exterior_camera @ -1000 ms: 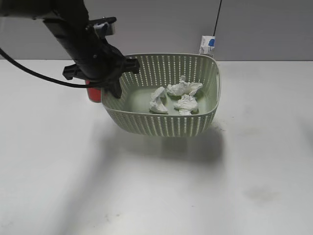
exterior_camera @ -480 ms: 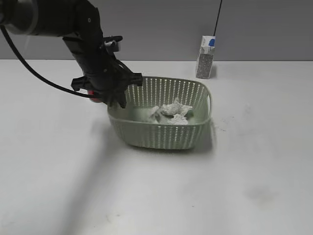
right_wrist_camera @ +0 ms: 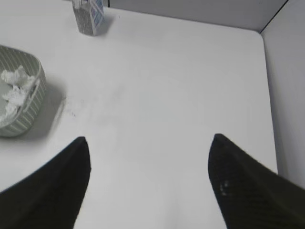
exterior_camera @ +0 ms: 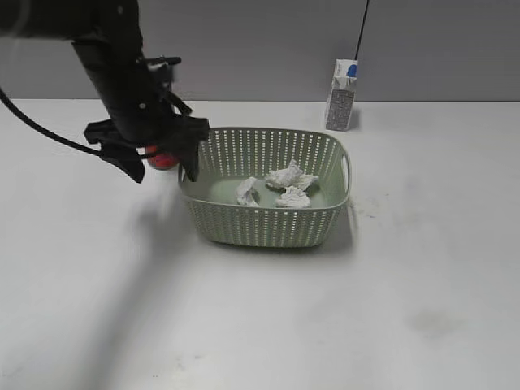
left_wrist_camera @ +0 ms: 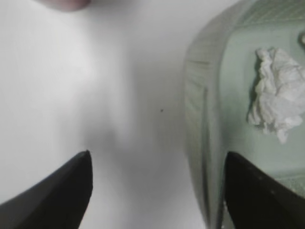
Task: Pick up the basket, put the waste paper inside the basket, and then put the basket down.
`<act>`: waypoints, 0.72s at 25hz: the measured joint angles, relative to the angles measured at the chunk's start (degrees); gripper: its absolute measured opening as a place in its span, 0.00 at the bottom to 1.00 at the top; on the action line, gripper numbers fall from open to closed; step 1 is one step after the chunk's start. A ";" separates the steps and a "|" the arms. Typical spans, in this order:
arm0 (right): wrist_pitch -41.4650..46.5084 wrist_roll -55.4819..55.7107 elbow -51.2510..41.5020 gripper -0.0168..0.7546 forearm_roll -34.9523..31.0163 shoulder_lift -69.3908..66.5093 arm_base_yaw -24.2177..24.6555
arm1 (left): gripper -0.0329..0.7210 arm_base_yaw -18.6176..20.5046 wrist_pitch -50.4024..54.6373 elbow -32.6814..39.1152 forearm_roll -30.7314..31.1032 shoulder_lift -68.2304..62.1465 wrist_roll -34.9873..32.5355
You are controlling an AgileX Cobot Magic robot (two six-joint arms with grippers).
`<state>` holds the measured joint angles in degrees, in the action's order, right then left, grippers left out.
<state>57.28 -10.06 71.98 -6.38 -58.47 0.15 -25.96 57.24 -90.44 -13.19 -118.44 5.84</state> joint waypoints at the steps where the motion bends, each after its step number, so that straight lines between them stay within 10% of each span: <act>1: -0.07 -0.12 -2.29 0.77 0.00 1.60 0.00 | 0.91 0.84 0.78 0.00 0.08 0.99 -0.55; 18: -3.74 1.02 -42.79 0.77 -2.84 35.17 0.00 | 0.81 22.66 12.12 2.38 3.45 23.42 -13.92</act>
<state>53.54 -9.04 29.18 -9.22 -23.30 0.15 -3.30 69.36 -88.06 -9.74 -95.02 -8.08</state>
